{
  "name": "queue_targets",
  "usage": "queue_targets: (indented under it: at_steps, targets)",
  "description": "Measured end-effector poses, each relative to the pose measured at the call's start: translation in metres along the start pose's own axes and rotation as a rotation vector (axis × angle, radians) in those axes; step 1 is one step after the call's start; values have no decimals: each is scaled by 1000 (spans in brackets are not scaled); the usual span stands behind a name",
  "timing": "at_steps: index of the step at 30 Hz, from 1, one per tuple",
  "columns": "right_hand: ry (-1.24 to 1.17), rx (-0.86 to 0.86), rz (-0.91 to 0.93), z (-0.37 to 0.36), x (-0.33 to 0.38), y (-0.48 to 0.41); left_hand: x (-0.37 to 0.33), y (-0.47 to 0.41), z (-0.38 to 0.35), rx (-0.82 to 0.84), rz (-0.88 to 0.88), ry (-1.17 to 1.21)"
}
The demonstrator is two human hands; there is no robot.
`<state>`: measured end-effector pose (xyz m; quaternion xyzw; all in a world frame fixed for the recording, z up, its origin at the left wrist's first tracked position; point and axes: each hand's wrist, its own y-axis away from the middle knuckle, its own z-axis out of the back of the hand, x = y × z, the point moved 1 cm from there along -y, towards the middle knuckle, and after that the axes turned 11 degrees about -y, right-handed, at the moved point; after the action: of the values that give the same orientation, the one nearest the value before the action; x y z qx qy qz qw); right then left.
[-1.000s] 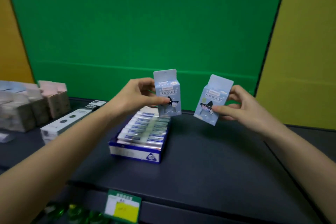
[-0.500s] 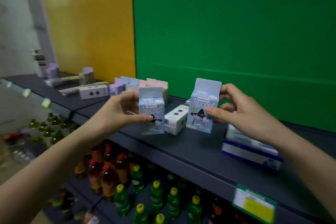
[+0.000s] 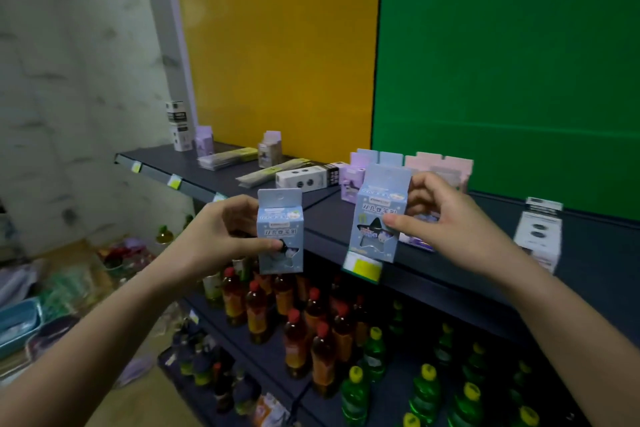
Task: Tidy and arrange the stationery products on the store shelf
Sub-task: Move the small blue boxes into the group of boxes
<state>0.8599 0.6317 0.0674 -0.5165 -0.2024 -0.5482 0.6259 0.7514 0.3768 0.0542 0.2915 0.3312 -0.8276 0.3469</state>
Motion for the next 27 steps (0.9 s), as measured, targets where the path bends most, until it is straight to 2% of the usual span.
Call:
queue_targets:
  at_steps: [6, 12, 19, 27]
  targets:
    - [103, -7, -26, -40, -7, -47, 46, -32, 31, -87, 33, -44]
    - [183, -32, -39, -49, -18, -97, 64, -93, 41, -60, -55, -35]
    - [315, -163, -79, -15, -18, -157, 61, -198, 45, 48, -190, -36]
    - [393, -387, -125, 40, -17, -199, 36, -304, 28, 49, -347, 12]
